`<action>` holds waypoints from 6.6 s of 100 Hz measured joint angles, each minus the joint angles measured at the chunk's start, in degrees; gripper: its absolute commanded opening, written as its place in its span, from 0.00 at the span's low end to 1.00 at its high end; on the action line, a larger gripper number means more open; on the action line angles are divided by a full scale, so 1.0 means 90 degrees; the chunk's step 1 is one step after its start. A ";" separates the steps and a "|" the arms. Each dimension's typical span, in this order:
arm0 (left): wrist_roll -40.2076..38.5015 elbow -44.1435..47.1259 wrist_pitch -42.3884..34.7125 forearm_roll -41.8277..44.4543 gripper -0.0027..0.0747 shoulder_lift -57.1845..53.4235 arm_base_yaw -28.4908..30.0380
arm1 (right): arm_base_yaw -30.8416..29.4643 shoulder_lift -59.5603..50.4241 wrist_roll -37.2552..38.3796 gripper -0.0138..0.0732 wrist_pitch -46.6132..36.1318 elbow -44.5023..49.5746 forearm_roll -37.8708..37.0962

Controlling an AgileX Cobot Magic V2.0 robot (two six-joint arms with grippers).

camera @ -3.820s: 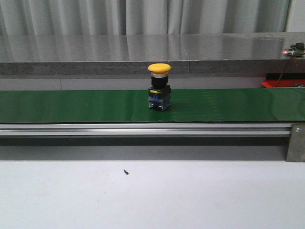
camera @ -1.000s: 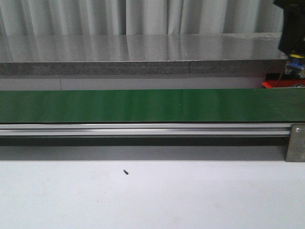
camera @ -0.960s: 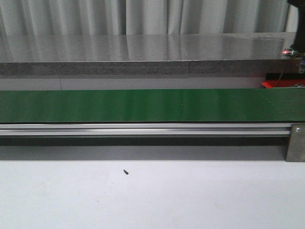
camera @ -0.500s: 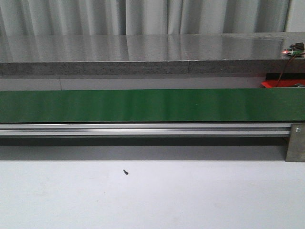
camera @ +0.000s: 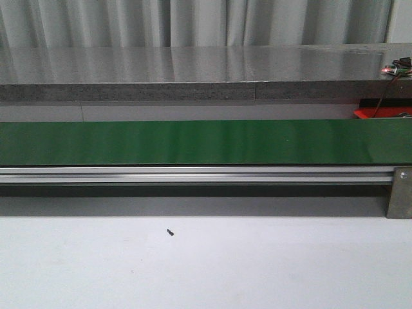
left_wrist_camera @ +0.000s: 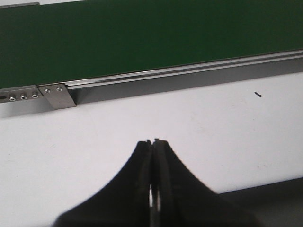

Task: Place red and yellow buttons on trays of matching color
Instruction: 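Carry the second yellow button into the yellow tray and open the right gripper, then raise the right gripper back above the conveyor end, then move the left gripper over the red buttons and grasp one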

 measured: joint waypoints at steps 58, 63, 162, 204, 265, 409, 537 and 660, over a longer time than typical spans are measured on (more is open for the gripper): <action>0.0000 0.0000 0.0000 0.0000 0.01 0.0000 0.0000 | 0.0000 0.0688 0.0013 0.43 -0.0517 0.0209 0.0417; 0.0000 0.0000 0.0000 0.0000 0.01 0.0000 0.0000 | 0.0000 0.0688 0.0013 0.57 -0.0532 0.0209 0.0429; 0.0000 0.0000 0.0000 -0.0014 0.01 0.0000 0.0000 | 0.1113 -0.1132 -0.0008 0.27 -0.0254 0.0209 0.0183; 0.0000 0.0000 0.0000 -0.0014 0.01 0.0000 0.0000 | 0.2232 -0.1885 -0.0008 0.08 -0.0257 0.0551 0.0090; 0.0000 0.0000 -0.0081 -0.0014 0.01 0.0000 0.0000 | 0.3141 -0.4640 -0.0014 0.08 -0.1643 0.2907 0.0118; -0.0809 -0.1849 -0.0853 0.0543 0.01 0.2831 0.1718 | 0.3208 -0.7342 -0.0014 0.08 -0.1987 0.4524 0.0158; -0.3865 -0.6602 0.0172 0.1282 0.70 0.9250 0.2203 | 0.3208 -0.7342 -0.0014 0.08 -0.1991 0.4524 0.0171; -0.4129 -0.6795 -0.0053 0.1312 0.26 0.9644 0.2212 | 0.3208 -0.7342 -0.0014 0.08 -0.1991 0.4539 0.0171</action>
